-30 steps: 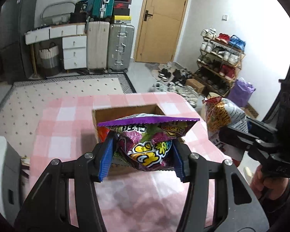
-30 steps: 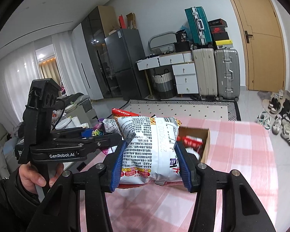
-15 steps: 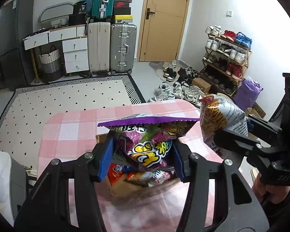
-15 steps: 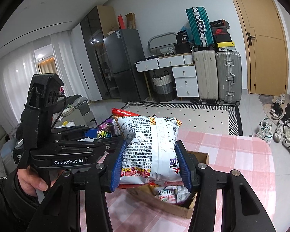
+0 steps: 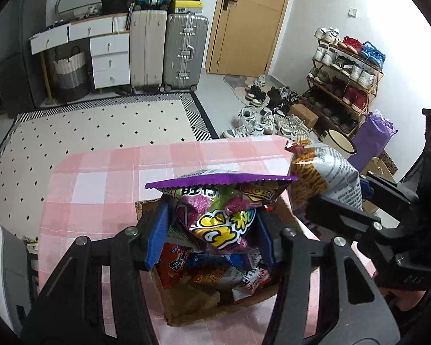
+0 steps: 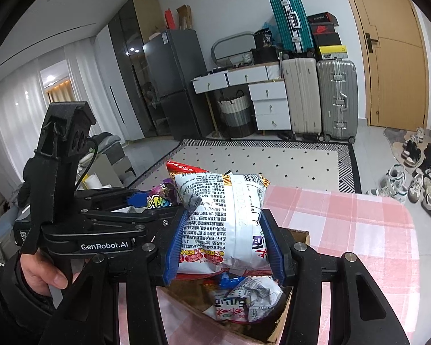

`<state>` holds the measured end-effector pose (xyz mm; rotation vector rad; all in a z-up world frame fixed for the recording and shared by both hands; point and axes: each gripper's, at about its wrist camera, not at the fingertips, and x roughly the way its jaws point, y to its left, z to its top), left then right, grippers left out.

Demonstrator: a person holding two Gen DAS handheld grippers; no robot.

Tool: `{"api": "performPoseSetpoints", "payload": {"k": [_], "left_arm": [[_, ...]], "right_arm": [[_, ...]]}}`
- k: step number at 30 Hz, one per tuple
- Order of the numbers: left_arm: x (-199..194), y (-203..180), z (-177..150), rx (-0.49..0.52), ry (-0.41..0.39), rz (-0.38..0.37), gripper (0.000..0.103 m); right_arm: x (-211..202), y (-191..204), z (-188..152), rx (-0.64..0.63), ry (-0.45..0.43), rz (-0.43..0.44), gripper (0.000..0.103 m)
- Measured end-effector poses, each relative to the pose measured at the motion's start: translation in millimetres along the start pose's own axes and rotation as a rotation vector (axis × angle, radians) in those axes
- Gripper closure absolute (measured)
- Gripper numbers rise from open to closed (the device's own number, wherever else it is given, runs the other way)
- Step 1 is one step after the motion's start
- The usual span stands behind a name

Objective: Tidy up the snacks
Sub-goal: 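Open both grippers over the box to drop the two bags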

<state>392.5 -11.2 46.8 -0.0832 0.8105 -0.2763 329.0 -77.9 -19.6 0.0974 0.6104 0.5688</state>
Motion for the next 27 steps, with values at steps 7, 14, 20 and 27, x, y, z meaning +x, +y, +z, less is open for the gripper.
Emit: {"api": "performPoseSetpoints", "payload": {"k": [7, 14, 20, 27], "left_arm": [[43.2, 12.0, -2.1, -0.019, 0.045, -0.011, 0.052], [66.2, 11.4, -9.7, -0.013, 0.083, -0.015, 0.050], [65.2, 21.5, -17.0, -0.036, 0.084, -0.001, 0.023], [38.9, 16.8, -28.3, -0.038, 0.056, 0.006, 0.022]], "right_arm": [[26.8, -13.1, -6.4, 0.016, 0.032, -0.006, 0.052], [41.2, -18.6, -14.4, 0.026, 0.055, -0.013, 0.047], [35.0, -20.2, -16.7, 0.035, 0.038, -0.009, 0.034], [3.5, -14.0, -15.8, 0.033, -0.016, -0.018, 0.032]]}}
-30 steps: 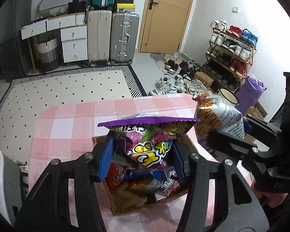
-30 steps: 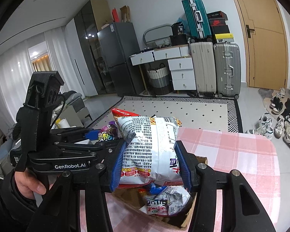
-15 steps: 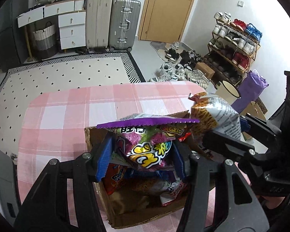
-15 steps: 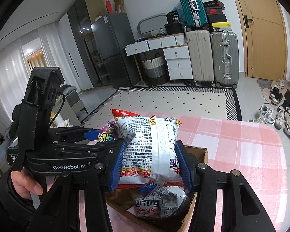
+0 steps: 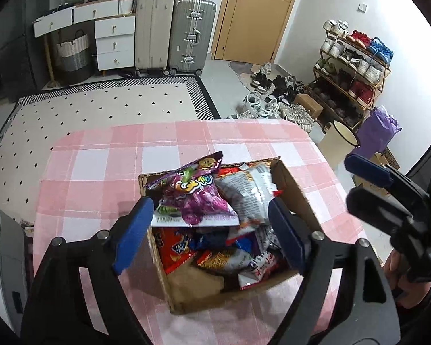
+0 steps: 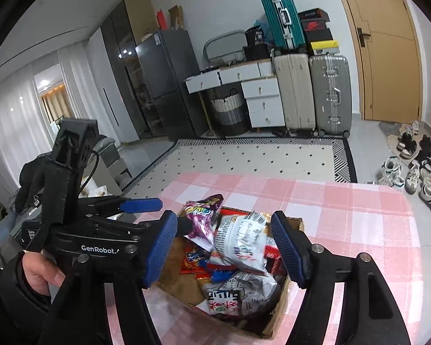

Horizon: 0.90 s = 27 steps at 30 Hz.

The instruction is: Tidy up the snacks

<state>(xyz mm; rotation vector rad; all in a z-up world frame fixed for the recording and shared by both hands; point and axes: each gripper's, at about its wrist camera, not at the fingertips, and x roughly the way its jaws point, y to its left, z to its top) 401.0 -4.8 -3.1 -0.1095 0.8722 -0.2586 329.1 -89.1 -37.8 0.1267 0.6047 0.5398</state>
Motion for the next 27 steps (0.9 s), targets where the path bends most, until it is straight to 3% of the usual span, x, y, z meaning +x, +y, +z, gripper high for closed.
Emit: {"api": "performPoseSetpoints", "payload": {"k": [10, 16, 22, 26, 27], "left_arm": [[-67.6, -19.4, -21.4, 0.017, -0.097, 0.020, 0.022], [-111.7, -34.5, -40.4, 0.036, -0.162, 0.041, 0.020], [-147.5, -43.5, -66.1, 0.039, -0.218, 0.046, 0.016], [-164.6, -48.9, -89.5, 0.039, -0.252, 0.069, 0.001], [-168.7, -49.7, -95.8, 0.039, -0.262, 0.070, 0.001]], "right_arm": [[-59.3, 23.9, -6.9, -0.027, -0.070, -0.014, 0.023], [-90.6, 37.1, -18.2, -0.033, -0.098, -0.020, 0.023], [-126.5, 43.3, -34.2, -0.029, -0.141, -0.046, 0.014], [-145.7, 48.4, -53.0, -0.045, -0.147, -0.077, 0.010], [-150.8, 48.7, -59.3, -0.046, -0.153, -0.085, 0.010]]}}
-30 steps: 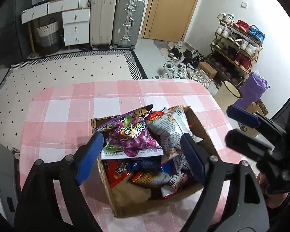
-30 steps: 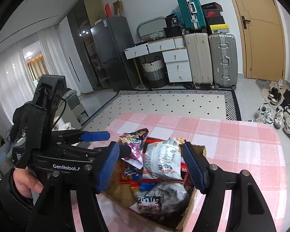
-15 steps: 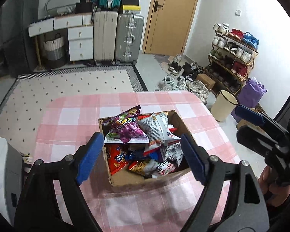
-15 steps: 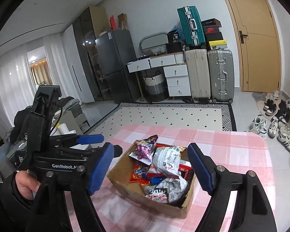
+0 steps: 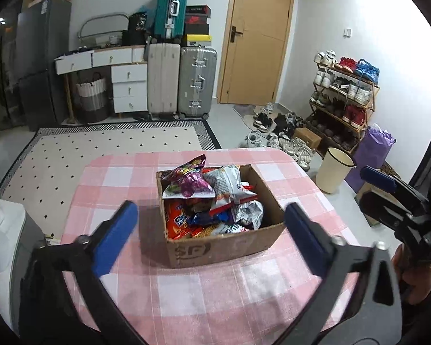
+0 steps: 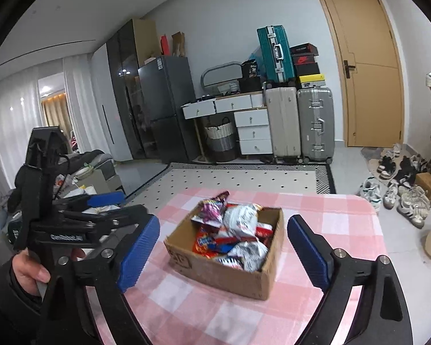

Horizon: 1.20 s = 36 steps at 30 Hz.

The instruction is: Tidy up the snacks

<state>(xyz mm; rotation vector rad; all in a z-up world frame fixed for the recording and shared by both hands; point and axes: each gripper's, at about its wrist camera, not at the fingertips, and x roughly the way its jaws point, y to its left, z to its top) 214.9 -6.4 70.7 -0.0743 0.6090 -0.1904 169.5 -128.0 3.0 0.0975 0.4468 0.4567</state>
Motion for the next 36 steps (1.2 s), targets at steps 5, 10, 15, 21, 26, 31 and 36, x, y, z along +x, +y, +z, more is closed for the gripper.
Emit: {"api": "performPoseSetpoints", "payload": {"k": [5, 10, 15, 21, 26, 31, 36], "left_arm": [[-21.7, -5.0, -28.0, 0.011, -0.027, 0.033, 0.001], [-41.7, -0.8, -58.4, 0.019, -0.109, 0.097, 0.001], [-45.8, 5.9, -90.5, 0.044, -0.152, 0.163, 0.001], [-31.7, 18.2, -135.7, 0.041, -0.187, 0.218, 0.001], [-7.5, 34.5, -159.9, -0.003, -0.165, 0.224, 0.001], [10.0, 43.3, -177.1, -0.012, -0.157, 0.232, 0.001], [16.8, 41.7, -180.4, -0.012, -0.192, 0.276, 0.001]], "right_arm": [[-21.3, -0.1, -25.0, 0.005, -0.016, -0.010, 0.008], [-42.9, 1.5, -50.2, -0.010, -0.066, -0.021, 0.002], [-51.1, 2.3, -80.2, -0.011, -0.075, -0.022, 0.001], [-47.0, -4.1, -110.9, 0.002, -0.104, -0.037, 0.000], [-39.9, -9.3, -129.7, -0.012, -0.109, -0.070, 0.001], [-31.6, -11.5, -148.0, -0.047, -0.110, -0.104, 0.001], [-22.8, -11.2, -163.3, -0.085, -0.134, -0.111, 0.000]]}}
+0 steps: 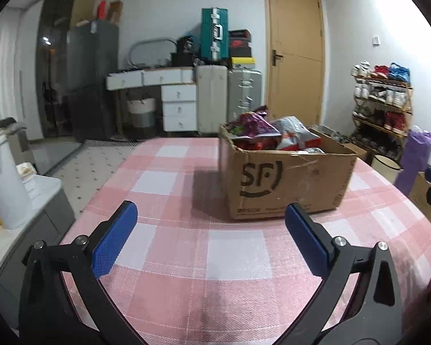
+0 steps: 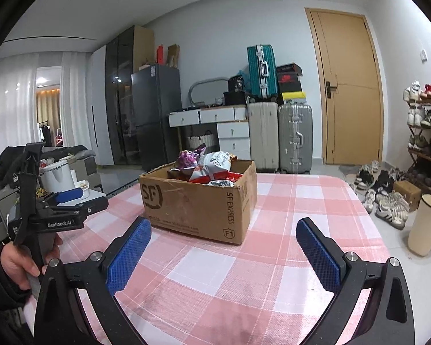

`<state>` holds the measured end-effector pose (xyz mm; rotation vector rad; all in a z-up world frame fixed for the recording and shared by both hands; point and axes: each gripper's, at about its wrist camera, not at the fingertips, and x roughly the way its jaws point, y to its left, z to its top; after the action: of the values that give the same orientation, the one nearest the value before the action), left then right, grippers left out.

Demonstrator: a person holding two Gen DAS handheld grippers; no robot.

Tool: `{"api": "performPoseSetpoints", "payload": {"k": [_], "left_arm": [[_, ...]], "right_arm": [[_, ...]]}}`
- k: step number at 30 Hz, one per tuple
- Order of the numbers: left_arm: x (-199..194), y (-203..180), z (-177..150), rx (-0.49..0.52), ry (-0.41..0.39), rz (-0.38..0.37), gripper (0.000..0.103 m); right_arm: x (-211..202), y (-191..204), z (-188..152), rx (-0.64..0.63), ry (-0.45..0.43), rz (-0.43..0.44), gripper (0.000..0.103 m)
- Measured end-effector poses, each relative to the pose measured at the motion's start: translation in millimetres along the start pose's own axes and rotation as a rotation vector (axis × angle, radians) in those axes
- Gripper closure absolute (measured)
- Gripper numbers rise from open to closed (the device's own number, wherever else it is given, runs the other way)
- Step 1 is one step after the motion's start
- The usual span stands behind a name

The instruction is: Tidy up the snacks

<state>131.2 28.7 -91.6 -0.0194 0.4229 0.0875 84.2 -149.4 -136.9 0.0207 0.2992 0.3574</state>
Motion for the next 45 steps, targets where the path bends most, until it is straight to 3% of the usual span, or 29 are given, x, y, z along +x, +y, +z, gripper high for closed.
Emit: {"api": "performPoseSetpoints", "payload": {"k": [5, 12, 45], "left_arm": [[1.0, -3.7, -3.2, 0.011, -0.042, 0.012, 0.001], [1.9, -5.2, -3.3, 0.012, -0.031, 0.013, 0.001], [0.7, -4.7, -7.2, 0.021, -0.021, 0.007, 0.001]], "right_arm": [[0.7, 7.5, -6.1, -0.051, -0.014, -0.011, 0.001], [4.6, -1.8, -4.6, -0.008, -0.006, 0.006, 0.001], [6.2, 3.3, -9.6, -0.031, 0.005, 0.005, 0.000]]}}
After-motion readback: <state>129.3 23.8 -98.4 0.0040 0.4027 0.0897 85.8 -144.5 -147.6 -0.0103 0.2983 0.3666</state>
